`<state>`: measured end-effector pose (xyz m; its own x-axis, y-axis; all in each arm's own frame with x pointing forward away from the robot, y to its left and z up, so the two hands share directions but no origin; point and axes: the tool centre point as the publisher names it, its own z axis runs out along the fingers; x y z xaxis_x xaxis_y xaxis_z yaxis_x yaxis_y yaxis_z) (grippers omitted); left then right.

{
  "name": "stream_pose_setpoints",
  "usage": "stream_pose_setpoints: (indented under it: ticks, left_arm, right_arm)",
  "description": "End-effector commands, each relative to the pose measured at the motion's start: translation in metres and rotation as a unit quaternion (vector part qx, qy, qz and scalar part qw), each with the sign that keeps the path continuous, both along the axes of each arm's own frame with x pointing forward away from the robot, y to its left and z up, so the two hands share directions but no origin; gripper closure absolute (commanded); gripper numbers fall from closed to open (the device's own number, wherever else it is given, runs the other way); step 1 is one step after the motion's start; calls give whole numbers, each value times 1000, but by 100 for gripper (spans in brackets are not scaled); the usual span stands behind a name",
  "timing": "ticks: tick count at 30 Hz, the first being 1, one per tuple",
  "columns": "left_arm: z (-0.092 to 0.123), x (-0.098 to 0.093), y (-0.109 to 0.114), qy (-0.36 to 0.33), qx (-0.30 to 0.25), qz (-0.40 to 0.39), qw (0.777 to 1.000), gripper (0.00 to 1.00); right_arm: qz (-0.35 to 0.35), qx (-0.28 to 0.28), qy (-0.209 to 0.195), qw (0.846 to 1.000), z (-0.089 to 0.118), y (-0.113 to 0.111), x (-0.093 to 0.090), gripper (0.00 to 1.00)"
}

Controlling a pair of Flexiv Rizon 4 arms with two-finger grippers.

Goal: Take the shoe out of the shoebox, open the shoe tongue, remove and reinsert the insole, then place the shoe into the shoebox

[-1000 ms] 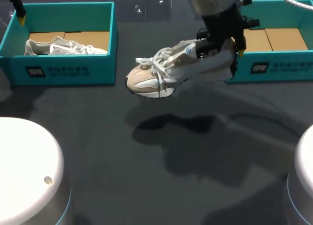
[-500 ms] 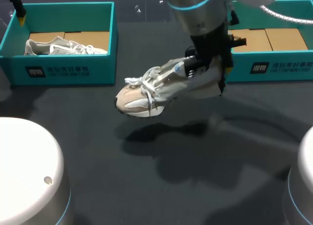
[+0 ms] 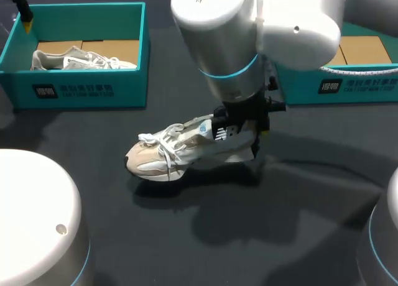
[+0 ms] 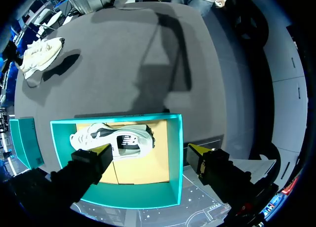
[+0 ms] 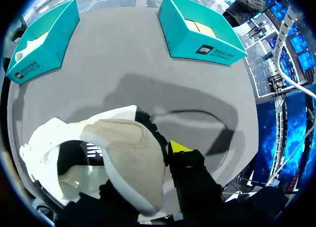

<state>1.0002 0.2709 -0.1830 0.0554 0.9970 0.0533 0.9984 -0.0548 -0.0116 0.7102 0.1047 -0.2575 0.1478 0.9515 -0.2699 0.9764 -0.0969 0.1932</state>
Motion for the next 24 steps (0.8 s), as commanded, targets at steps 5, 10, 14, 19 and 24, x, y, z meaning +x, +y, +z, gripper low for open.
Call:
stream_pose_setpoints:
  ticks: [5,10,14,19,24]
  left_arm:
    - [0,0,0,-1,0,0,1000,0]
    - [0,0,0,-1,0,0,1000,0]
    - [0,0,0,-1,0,0,1000,0]
    - [0,0,0,-1,0,0,1000,0]
    - [0,0,0,-1,0,0,1000,0]
  right_arm:
    - [1,8,-1,1000,1,-5,-1,100]
    - [3,23,-4,1000,-24,-8,-22,100]
    - [-3,33,7,999,-51,-13,-41,100]
    - [-7,42,5,999,-66,-21,-49,100]
    - [-11,48,7,999,-79,-29,-49,100]
